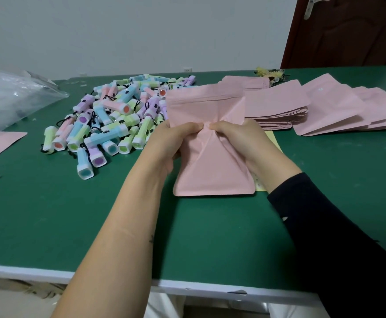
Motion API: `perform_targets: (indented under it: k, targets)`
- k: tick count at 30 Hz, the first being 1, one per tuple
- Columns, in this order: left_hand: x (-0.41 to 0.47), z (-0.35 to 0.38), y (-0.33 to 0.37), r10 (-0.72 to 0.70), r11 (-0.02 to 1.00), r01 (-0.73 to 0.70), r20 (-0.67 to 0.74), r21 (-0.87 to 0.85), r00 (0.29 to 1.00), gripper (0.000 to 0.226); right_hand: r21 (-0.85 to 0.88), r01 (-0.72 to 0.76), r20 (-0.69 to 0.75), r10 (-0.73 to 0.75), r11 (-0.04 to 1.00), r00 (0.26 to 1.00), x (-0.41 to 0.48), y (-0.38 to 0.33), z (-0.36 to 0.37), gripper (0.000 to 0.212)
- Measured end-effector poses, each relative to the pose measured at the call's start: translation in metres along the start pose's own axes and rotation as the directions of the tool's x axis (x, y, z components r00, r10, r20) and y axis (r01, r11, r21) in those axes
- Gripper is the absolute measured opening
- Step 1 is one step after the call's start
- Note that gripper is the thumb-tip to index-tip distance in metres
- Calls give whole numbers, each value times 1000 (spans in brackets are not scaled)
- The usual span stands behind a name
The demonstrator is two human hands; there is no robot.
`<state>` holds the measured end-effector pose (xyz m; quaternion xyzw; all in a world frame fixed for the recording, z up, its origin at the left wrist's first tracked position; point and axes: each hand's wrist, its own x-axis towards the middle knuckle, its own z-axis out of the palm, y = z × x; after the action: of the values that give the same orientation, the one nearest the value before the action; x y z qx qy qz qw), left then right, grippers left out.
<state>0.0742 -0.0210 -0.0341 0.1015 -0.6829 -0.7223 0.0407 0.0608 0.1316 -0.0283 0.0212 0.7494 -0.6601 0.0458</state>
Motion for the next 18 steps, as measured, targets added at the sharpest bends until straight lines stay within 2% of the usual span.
perform_targets:
  k: [2,5,10,12,15,18]
  targets:
    - [1,-3,1,18,1000,-18,-14,-9,1000,25,-52,-1,2,1,999,1000,0,0,0,25]
    - [3,-9,2,54,998,-55,-41,-29,998,19,-72,-20,17,21,997,1000,0,-1,3,40]
    - [6,-17,2,159,982,-170,-123,-84,980,14,-80,31,36,-29,996,999,-1,-1,7,25]
    - [6,-19,2,193,975,-208,-153,-82,969,17,-79,33,29,-31,996,999,-2,-2,7,31]
    - [6,-17,2,255,964,-265,-169,-35,952,12,-83,20,19,-18,996,1000,-1,-2,5,43]
    - [5,-15,3,371,927,-356,-158,117,915,8,-109,-5,4,5,994,1000,1,0,1,49]
